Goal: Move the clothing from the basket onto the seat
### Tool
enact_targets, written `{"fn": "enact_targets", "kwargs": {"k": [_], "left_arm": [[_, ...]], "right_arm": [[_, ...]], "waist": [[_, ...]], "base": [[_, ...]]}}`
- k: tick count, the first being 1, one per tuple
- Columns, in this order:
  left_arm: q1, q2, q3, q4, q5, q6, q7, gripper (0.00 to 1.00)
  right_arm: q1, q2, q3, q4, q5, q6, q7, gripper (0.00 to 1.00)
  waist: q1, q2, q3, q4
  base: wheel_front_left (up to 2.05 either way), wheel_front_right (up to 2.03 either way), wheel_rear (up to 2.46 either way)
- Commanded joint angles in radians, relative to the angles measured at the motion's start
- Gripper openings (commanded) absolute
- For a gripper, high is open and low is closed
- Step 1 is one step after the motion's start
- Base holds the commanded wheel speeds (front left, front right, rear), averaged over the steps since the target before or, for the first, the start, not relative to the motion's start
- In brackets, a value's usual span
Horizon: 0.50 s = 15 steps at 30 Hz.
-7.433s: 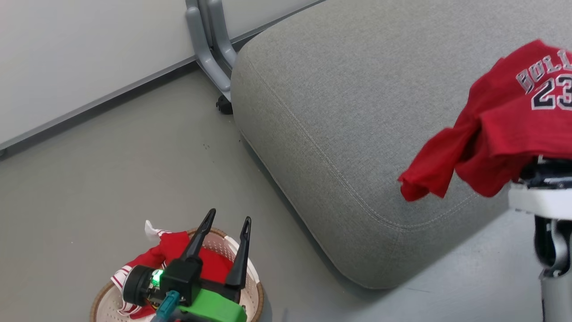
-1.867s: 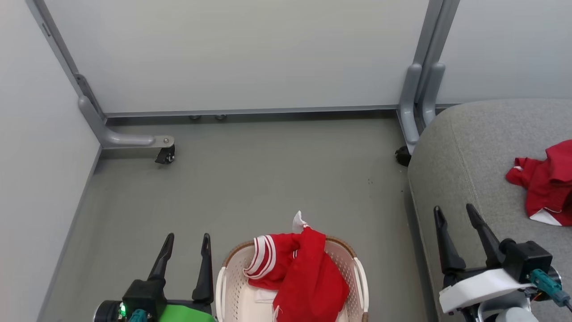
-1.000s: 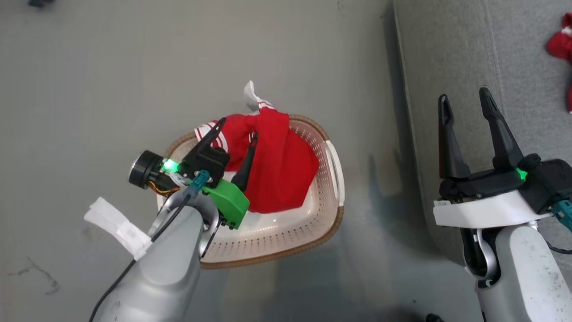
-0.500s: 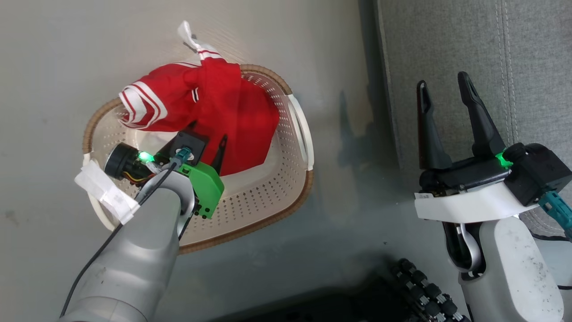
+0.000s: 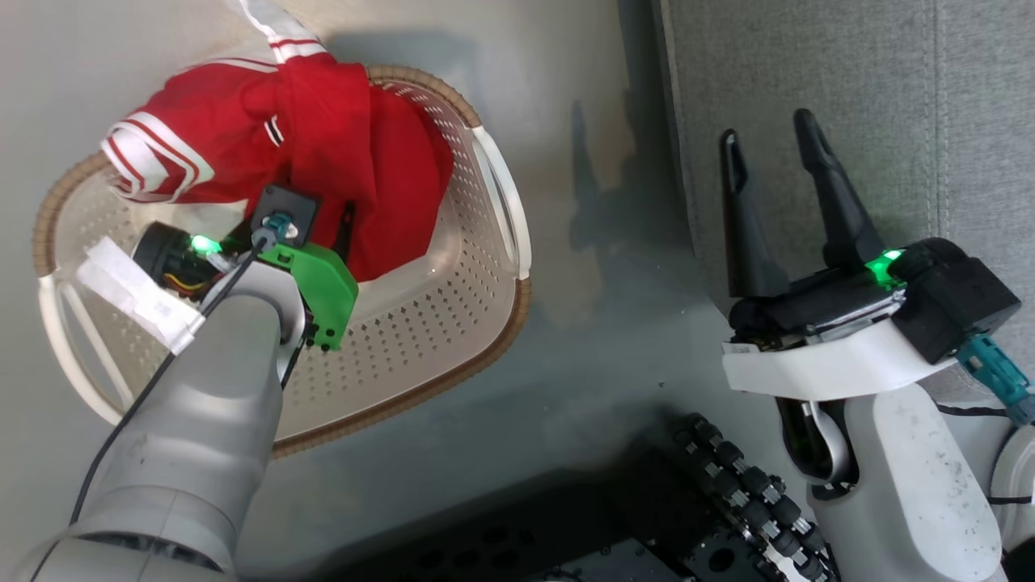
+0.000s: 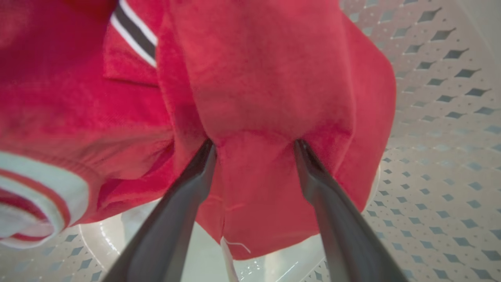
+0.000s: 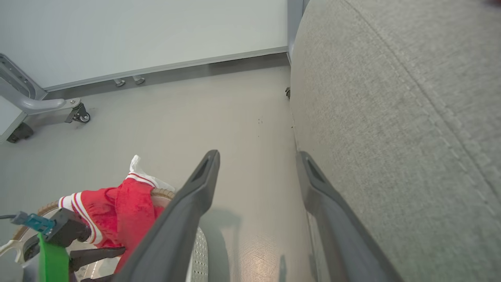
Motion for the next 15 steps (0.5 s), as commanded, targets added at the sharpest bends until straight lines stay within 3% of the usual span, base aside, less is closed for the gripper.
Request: {"fn": "enact_targets", "kwargs": {"k": [1,11,15], "left_arm": [[-0.028,0.01,-0.004,0.005,-0.01,-0.004,0.001,1.0],[-0.074,0.003,-0.034,0.018,-0.013,-0.014,0.037,1.0],[-0.084,-0.004,-0.042,0.02,-0.016,0.005,0.087,1.0]], "right_arm": [[-0.023,0.001,0.009,0.001,0.006,-0.001,0.0,1.0],[-0.005,0.002,0.03,-0.006,0.031,-0.001,0.0,1.0],[0.009,0.001,0.032,-0.012,0.035,-0.001,0.0,1.0]], "waist": [[-0.0001,0.0,0.043,-0.019],[-0.0001,0.0,0.074,-0.033],[-0.0001,0.0,0.077,-0.04]], "base": [[0.0,0.0,0.0],[0.0,0.0,0.0],[0.0,0.0,0.0]]}}
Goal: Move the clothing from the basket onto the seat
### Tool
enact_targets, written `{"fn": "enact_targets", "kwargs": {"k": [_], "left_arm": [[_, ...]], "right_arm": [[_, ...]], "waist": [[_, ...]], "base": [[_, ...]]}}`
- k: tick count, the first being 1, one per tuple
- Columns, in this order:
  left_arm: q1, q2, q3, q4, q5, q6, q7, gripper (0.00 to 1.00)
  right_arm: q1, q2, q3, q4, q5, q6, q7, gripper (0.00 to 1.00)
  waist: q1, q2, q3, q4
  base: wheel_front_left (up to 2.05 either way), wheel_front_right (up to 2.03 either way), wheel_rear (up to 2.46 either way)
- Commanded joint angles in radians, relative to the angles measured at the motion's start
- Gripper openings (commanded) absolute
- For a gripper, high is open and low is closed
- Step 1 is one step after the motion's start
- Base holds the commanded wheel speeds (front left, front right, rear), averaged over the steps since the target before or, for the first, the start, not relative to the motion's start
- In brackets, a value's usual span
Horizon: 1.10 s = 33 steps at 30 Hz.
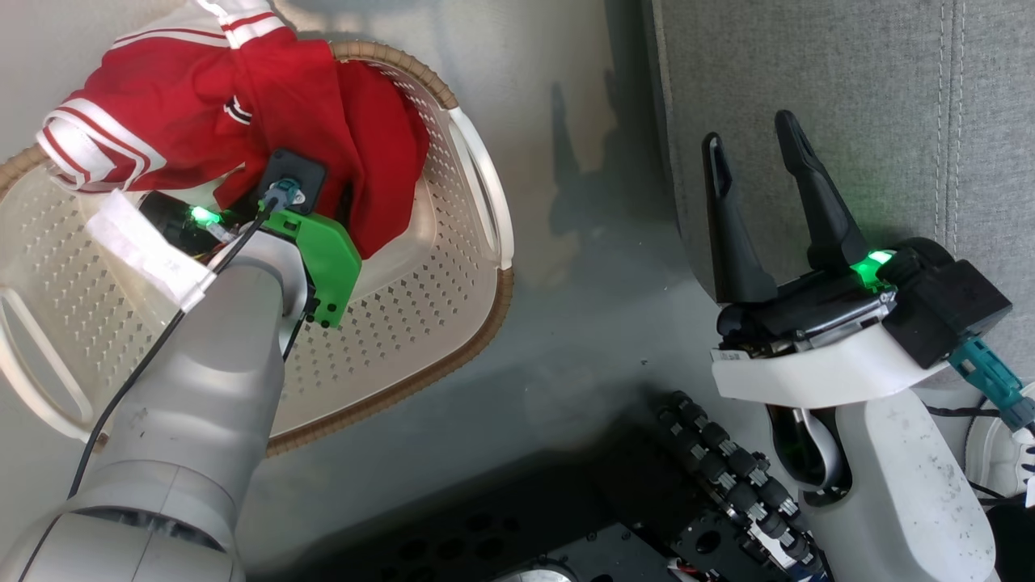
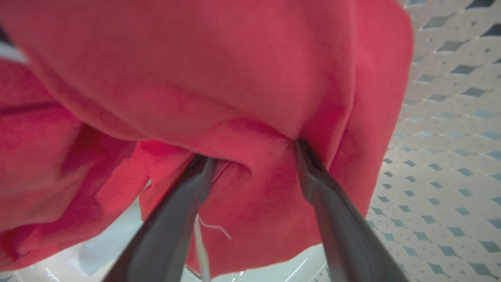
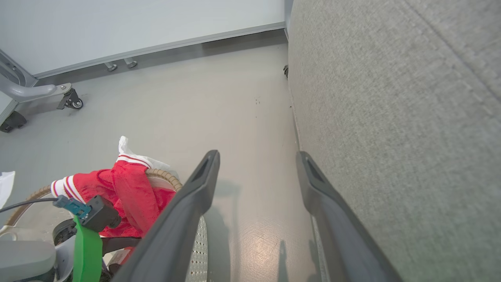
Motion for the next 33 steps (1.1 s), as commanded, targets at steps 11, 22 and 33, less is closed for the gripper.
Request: {"fn": "enact_targets", "kwargs": {"k": [11,22,33], "left_arm": [[-0.052,-0.014,0.051,0.001,-0.08,0.078,0.092,1.0],[-0.07,-0.023,0.132,0.001,-0.2,0.076,0.141,1.0],[-0.069,-0.021,0.103,0.001,-0.213,0.05,0.164,0.0]], "right_arm": [[0.037,0.0,0.011,-0.019,-0.002,-0.001,0.0,1.0],[0.053,0.0,0.006,-0.029,-0.013,-0.001,0.0,1.0],[0.03,0.0,0.009,-0.022,-0.023,-0.001,0.0,1.0]], "waist": [[-0.0001,0.0,0.009,-0.005],[-0.0001,0.0,0.013,-0.007],[-0.0001,0.0,0.009,-0.003]], "base": [[0.0,0.0,0.0],[0.0,0.0,0.0],[0.0,0.0,0.0]]}}
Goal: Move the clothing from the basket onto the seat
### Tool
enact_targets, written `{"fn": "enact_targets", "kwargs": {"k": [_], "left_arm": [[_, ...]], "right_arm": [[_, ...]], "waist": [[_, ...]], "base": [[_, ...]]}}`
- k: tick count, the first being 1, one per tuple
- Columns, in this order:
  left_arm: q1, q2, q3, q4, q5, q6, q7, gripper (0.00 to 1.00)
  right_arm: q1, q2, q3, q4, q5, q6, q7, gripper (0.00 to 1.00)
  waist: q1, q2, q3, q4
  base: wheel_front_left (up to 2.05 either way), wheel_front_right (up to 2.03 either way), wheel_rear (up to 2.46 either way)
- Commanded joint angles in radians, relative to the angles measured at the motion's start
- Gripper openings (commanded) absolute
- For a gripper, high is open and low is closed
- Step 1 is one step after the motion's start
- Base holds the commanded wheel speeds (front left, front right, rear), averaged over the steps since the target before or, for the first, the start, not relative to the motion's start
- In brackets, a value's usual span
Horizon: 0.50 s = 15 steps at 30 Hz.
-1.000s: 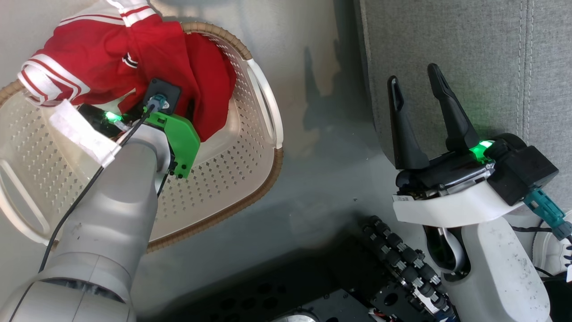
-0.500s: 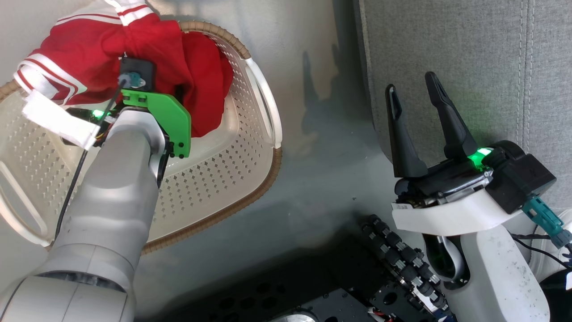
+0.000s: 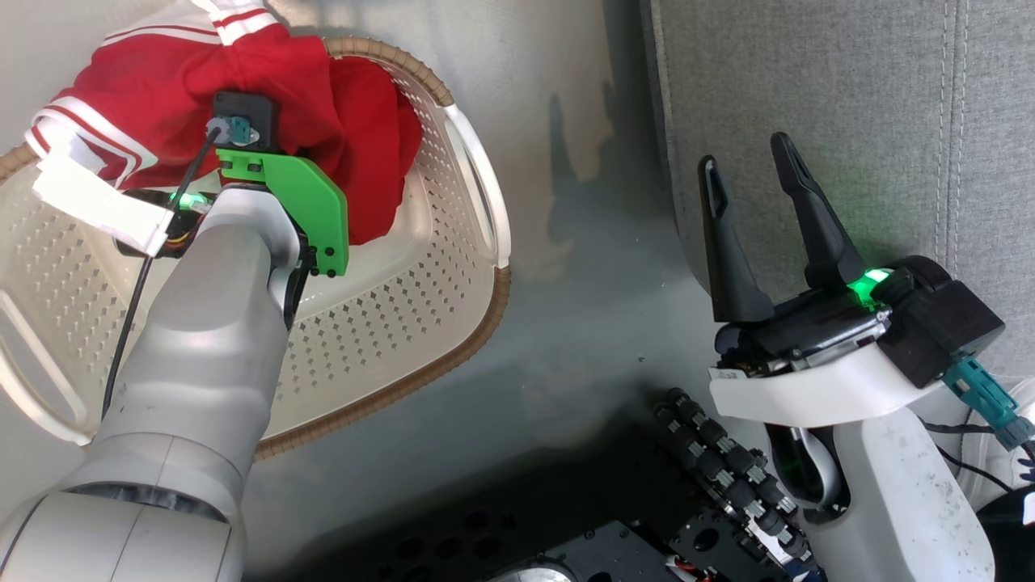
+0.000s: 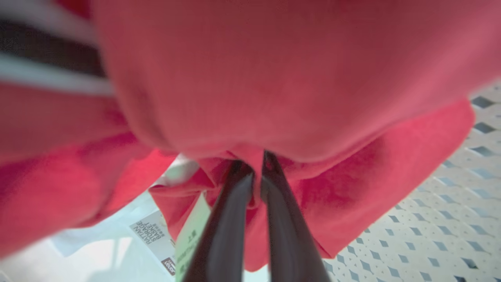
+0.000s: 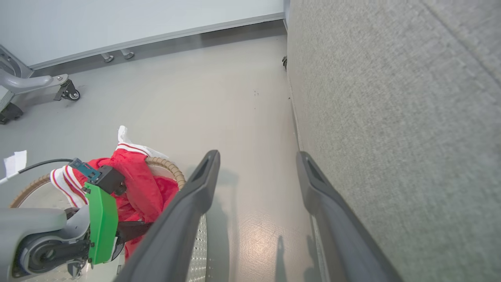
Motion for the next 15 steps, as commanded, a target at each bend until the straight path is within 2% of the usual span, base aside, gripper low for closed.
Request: {"fn": "enact_targets", "kwargs": {"k": [1,10,15], "left_arm": [[0.001,0.011,-0.005,-0.001,0.001,-0.004,0.001,0.0],[0.065,0.027,-0.022,-0.001,-0.006,-0.017,0.005,0.0],[0.134,0.023,-0.016,-0.001,-0.032,-0.031,-0.003,0.0]], "right_arm": [[-0.019,0.0,0.003,0.002,-0.008,-0.001,0.0,1.0],[-0.063,0.0,-0.007,0.027,0.008,-0.001,0.0,1.0],[-0.077,0.0,-0.019,0.081,0.01,-0.001,0.0,1.0]], "waist": [[0.0,0.0,-0.005,-0.001],[0.0,0.0,-0.054,-0.013],[0.0,0.0,-0.128,-0.013]], "base": [[0.0,0.0,0.0],[0.0,0.0,0.0],[0.0,0.0,0.0]]}}
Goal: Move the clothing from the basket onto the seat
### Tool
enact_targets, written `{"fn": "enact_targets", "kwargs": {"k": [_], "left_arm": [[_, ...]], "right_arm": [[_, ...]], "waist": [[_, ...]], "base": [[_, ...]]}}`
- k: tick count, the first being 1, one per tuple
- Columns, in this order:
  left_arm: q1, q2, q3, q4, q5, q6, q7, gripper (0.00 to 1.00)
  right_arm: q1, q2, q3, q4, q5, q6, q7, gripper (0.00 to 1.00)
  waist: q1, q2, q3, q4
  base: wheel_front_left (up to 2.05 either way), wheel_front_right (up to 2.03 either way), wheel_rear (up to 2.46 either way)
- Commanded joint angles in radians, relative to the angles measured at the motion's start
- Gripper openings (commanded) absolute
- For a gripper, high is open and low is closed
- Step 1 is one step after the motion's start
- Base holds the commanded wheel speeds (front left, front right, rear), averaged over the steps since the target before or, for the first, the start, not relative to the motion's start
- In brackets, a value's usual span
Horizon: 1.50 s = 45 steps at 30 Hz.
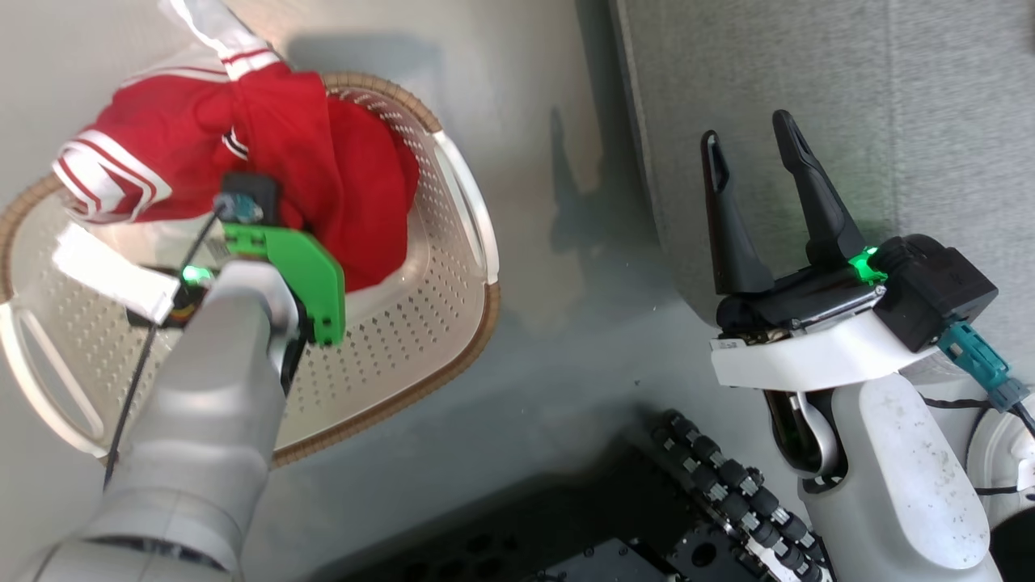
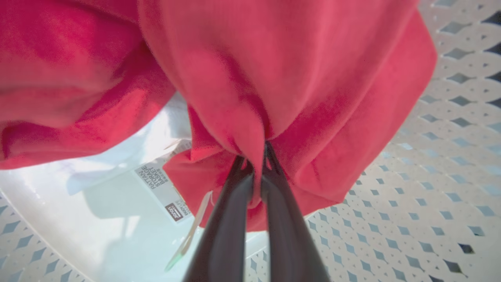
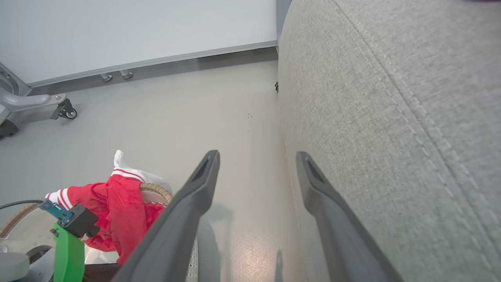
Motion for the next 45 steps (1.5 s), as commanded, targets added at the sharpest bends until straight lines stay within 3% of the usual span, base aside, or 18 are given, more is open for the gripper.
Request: {"fn": "enact_targets", "kwargs": {"k": [1,12,24,33,45], "left_arm": [[0.03,0.001,-0.002,-0.001,-0.01,-0.005,-0.004,0.0],[0.21,-0.021,0.015,-0.005,-0.104,-0.044,-0.168,0.0],[0.375,-0.021,-0.141,-0.196,-0.226,-0.054,-0.256,0.0],[0.556,-0.001,0.003,-0.558,-0.165,-0.055,-0.255,0.0],[0.751,-0.017,0.184,-1.095,-0.026,-0.055,-0.255,0.0]], "right_arm": [[-0.007,0.0,-0.007,0.01,0.007,-0.001,0.0,1.0],[0.078,-0.001,-0.057,0.101,-0.063,-0.001,0.0,1.0],[0.189,-0.036,-0.092,0.171,-0.08,-0.001,0.0,1.0],[0.283,-0.052,-0.083,0.195,-0.073,-0.001,0.0,1.0],[0.323,-0.054,-0.033,0.178,-0.061,-0.001,0.0,1.0]], "waist": [[0.0,0.0,-0.064,0.005],[0.0,0.0,-0.398,0.069],[0.0,0.0,-0.726,0.159],[0.0,0.0,-0.919,0.201],[0.0,0.0,-0.999,0.225]], "base": [[0.0,0.0,0.0],[0.0,0.0,0.0],[0.0,0.0,0.0],[0.0,0.0,0.0],[0.0,0.0,0.0]]}}
